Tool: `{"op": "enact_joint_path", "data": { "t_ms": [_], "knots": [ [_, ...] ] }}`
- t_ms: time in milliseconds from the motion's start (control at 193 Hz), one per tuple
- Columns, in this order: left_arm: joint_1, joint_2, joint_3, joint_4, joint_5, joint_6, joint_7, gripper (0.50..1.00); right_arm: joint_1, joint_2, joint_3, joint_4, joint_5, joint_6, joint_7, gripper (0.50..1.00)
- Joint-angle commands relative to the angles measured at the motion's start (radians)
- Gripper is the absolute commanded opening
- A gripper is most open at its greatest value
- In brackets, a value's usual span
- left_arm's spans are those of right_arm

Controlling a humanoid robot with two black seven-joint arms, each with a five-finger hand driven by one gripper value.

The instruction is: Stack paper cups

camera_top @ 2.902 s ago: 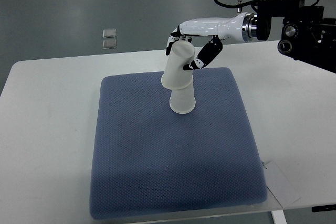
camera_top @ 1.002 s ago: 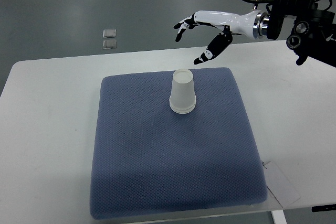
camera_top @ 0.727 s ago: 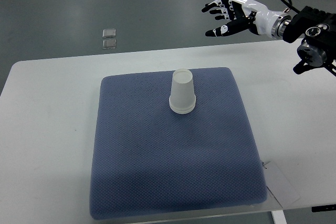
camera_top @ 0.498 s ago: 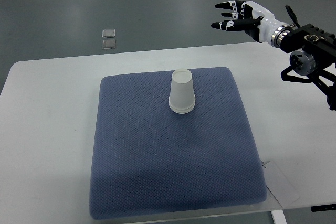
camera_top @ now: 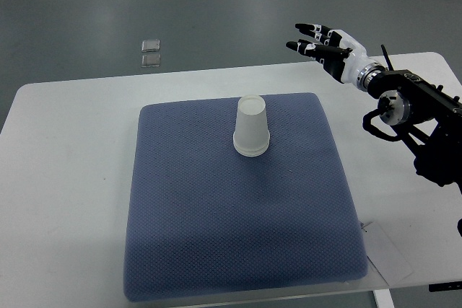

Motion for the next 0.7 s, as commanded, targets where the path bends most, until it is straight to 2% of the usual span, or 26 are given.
{"op": "enact_joint_path", "data": {
  "t_ms": [0,498,696],
  "knots": [
    [0.0,0.0,0.0,0.0,0.0,0.0,0.0,1.0,-0.002,0.002,0.001,0.0,0.0,-0.002,0.001,0.911],
    [0.0,0.0,0.0,0.0,0.0,0.0,0.0,1.0,-0.047,0.036,0.033,-0.023,0.0,0.001,0.001,0.911],
    [0.0,0.0,0.0,0.0,0.0,0.0,0.0,1.0,-0.063,0.056,0.067,-0.085,0.0,0.074,0.001,0.911]
  ]
}}
